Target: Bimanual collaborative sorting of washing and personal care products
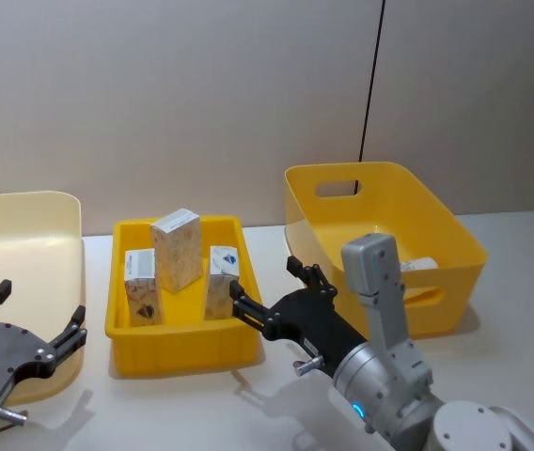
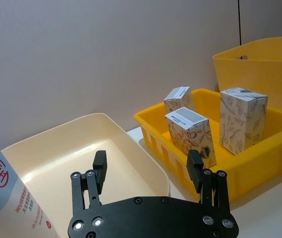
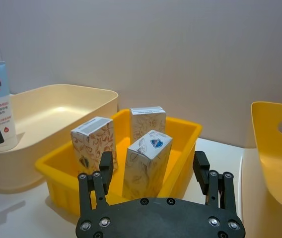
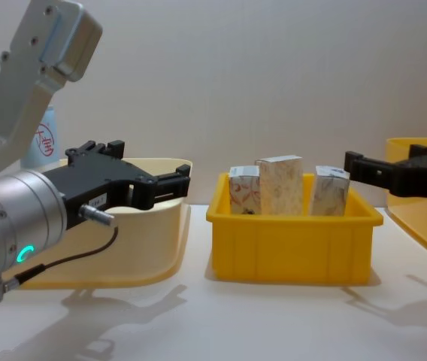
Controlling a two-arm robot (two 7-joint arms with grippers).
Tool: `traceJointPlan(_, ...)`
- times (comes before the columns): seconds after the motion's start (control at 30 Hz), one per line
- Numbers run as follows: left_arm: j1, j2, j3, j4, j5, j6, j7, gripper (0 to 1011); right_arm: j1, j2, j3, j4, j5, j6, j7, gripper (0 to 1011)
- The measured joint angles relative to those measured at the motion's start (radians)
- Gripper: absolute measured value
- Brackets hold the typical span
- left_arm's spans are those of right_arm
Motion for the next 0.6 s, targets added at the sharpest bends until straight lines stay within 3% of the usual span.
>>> traceJointPlan(0.6,0.000,0.000,0.000,0.000,0.000,0.000,0.000,1003,0.096,-0.065,-0.029,0.099,-0.036,0.026,-0.007,1001)
